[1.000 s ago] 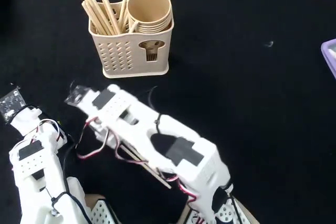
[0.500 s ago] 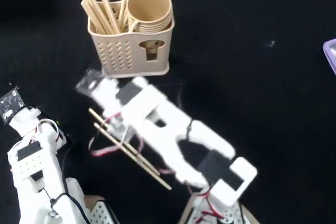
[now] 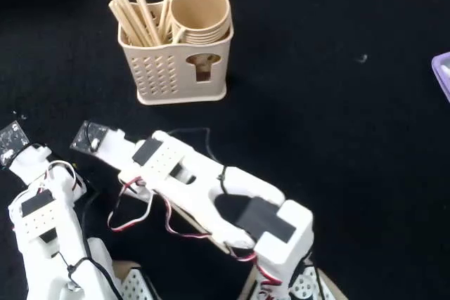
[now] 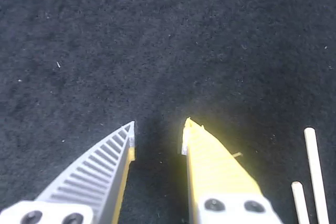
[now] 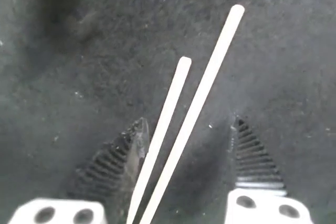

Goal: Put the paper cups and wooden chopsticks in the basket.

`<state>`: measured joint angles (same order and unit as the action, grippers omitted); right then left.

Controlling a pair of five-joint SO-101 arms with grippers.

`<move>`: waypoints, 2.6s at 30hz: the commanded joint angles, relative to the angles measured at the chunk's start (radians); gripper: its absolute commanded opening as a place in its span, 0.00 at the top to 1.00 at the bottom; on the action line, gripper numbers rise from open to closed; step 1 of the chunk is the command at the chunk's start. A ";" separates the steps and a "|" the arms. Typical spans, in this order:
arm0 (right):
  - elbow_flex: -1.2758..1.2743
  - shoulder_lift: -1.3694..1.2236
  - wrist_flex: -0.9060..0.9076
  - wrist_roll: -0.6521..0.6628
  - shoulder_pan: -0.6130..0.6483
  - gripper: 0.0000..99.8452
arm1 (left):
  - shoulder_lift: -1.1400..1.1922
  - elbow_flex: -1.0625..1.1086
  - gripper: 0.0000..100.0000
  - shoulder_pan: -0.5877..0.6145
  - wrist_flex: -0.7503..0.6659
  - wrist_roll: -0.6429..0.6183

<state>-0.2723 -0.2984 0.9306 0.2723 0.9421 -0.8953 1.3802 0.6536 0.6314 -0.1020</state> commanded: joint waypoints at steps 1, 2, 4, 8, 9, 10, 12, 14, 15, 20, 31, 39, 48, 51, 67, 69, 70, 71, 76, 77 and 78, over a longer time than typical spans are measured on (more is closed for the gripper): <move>0.008 -0.012 -0.015 0.021 -0.008 0.76 | -0.018 -0.047 0.85 0.010 0.005 0.002; 0.016 -0.022 -0.012 0.021 -0.008 0.76 | -0.018 -0.047 0.85 0.010 0.005 0.002; 0.030 -0.053 -0.008 0.021 -0.028 0.76 | -0.018 -0.047 0.85 0.010 0.005 0.002; 0.077 -0.113 0.017 0.023 -0.072 0.76 | -0.018 -0.047 0.85 0.010 0.005 0.002; 0.101 -0.125 0.041 0.025 -0.074 0.76 | -0.018 -0.047 0.85 0.010 0.005 0.002; 0.120 -0.139 0.072 0.035 -0.074 0.77 | -0.018 -0.047 0.85 0.010 0.005 0.002; 0.156 -0.165 0.117 0.074 -0.072 0.82 | -0.018 -0.047 0.85 0.010 0.005 0.002; 0.186 -0.188 0.141 0.094 -0.072 0.95 | -0.018 -0.047 0.85 0.012 0.005 0.002; 0.193 -0.194 0.143 0.091 -0.072 1.00 | -0.018 -0.047 0.85 0.012 0.005 0.002; 0.197 -0.168 0.170 0.091 -0.089 0.99 | -0.018 -0.047 0.85 0.012 0.005 0.002; 0.196 0.328 0.311 0.061 -0.232 0.99 | -0.018 -0.047 0.85 0.010 0.005 0.002; 0.309 0.624 0.292 0.055 -0.295 0.99 | -0.018 -0.047 0.85 0.004 0.003 0.002; 0.483 0.625 -0.150 -0.041 -0.302 0.99 | -0.018 -0.047 0.85 0.002 0.002 0.002; 0.489 0.572 -0.356 -0.129 -0.325 0.99 | -0.018 -0.045 0.85 0.002 0.000 0.002; 0.599 0.205 -0.675 -0.249 -0.425 0.99 | -0.018 -0.045 0.85 -0.019 0.003 0.002; 0.608 0.205 -0.555 -0.249 -0.420 0.97 | -0.018 -0.045 0.85 -0.019 0.003 0.002; 0.619 0.205 -0.493 -0.249 -0.419 0.94 | -0.018 -0.045 0.85 -0.019 0.003 0.002; 0.634 0.203 -0.436 -0.253 -0.413 0.90 | -0.018 -0.045 0.85 -0.019 0.003 0.002; 0.776 0.205 -0.184 -0.255 -0.414 0.72 | -0.018 -0.044 0.85 -0.019 0.002 0.002; 0.826 0.206 -0.143 -0.255 -0.416 0.72 | -0.018 -0.042 0.85 -0.019 0.000 0.002; 0.883 0.209 -0.094 -0.255 -0.416 0.74 | -0.018 -0.042 0.85 -0.019 0.000 0.002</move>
<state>0.4396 -0.1036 0.7265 0.0269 0.5340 -0.8953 1.3802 0.6460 0.6314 -0.1020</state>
